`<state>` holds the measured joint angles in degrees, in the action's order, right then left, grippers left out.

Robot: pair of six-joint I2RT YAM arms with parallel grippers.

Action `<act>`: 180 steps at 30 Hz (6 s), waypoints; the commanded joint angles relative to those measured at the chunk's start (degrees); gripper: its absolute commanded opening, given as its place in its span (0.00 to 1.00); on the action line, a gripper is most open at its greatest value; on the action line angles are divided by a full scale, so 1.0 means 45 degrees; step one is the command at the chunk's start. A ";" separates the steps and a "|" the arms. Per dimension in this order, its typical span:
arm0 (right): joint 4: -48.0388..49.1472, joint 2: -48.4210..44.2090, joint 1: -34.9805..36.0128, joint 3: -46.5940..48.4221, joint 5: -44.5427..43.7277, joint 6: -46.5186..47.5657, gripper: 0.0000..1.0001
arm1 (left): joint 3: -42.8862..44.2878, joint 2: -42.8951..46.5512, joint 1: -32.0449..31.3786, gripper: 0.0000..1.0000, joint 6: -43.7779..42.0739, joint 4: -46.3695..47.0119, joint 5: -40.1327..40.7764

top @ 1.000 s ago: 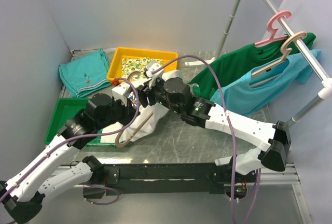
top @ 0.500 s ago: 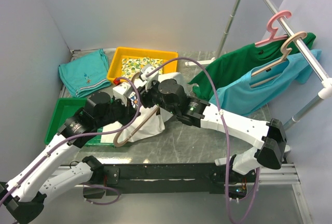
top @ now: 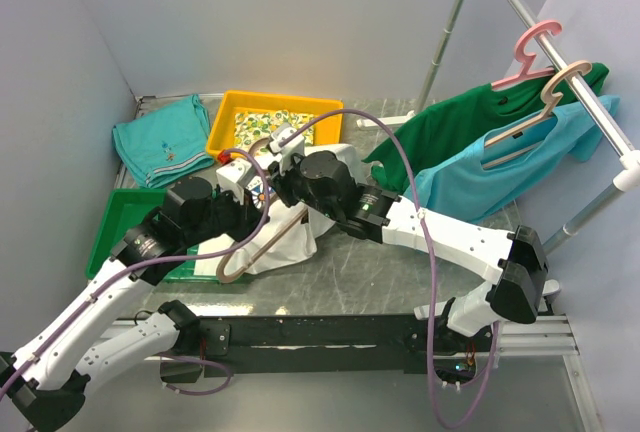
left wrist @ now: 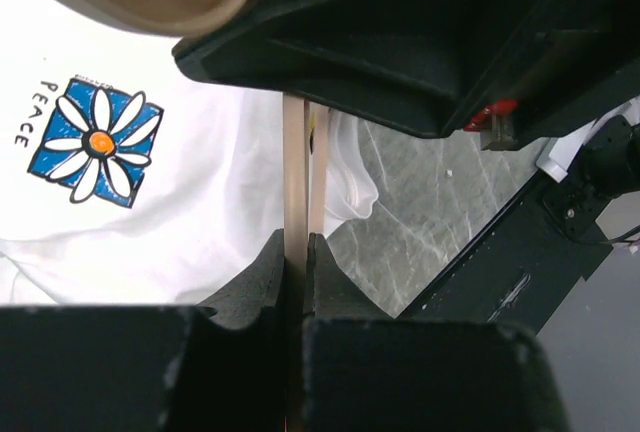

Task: Place the t-shirt on the hanger

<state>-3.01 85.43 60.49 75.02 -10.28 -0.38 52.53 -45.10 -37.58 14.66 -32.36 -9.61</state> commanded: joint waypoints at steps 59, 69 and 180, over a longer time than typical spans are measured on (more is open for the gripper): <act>0.0785 0.1797 -0.0864 0.2547 -0.2617 -0.1106 0.00 | -0.3764 -0.4411 -0.5789 0.50 1.5006 0.6292 1.1217; 0.0766 0.1778 -0.0864 0.2527 -0.2539 -0.1204 0.00 | -0.3471 -0.5133 -0.5789 0.49 1.5061 0.6275 1.0982; 0.0162 0.2792 0.0231 1.0903 -0.3751 0.2058 0.00 | 1.1428 -0.4214 0.0383 0.57 -0.0210 0.3284 0.6025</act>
<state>-5.26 104.16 62.50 121.60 -31.88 11.27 98.76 -63.35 -35.97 17.08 -23.16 22.57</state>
